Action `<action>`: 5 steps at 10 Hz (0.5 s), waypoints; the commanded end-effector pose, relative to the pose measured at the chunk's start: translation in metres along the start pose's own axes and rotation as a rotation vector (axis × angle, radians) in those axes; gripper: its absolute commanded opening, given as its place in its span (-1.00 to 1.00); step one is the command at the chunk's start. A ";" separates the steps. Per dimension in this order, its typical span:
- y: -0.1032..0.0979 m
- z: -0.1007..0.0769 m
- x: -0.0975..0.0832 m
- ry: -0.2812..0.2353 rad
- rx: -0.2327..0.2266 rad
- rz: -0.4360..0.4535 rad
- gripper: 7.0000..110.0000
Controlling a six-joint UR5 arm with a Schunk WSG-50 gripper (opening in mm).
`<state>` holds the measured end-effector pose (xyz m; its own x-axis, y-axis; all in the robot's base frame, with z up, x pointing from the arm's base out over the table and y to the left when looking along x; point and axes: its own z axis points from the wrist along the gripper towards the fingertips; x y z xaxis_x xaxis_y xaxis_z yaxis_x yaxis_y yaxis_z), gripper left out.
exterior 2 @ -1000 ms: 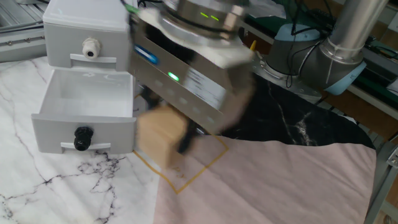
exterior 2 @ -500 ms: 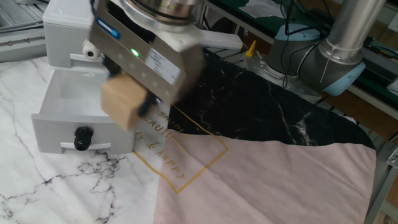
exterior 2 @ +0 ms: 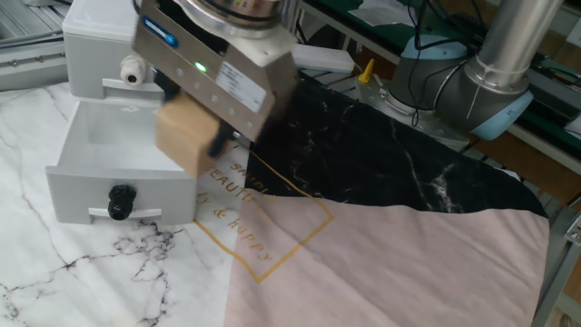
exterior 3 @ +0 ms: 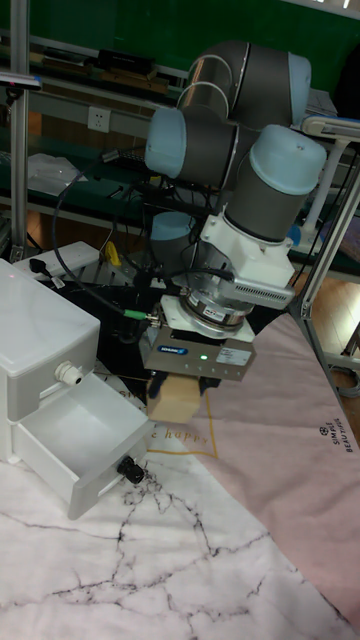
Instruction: Put things in the drawer
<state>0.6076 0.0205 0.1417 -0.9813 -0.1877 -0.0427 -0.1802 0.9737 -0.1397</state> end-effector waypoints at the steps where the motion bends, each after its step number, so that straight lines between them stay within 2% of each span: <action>1: 0.023 -0.004 -0.013 -0.050 -0.096 0.100 -1.00; 2: 0.025 -0.004 -0.007 -0.027 -0.100 0.079 -1.00; 3: 0.043 -0.007 -0.006 -0.022 -0.174 0.049 -1.00; 4: 0.053 -0.008 -0.007 -0.024 -0.214 0.069 -1.00; 5: 0.039 -0.006 -0.005 -0.022 -0.158 0.036 -1.00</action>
<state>0.6065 0.0521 0.1406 -0.9870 -0.1465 -0.0655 -0.1457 0.9892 -0.0163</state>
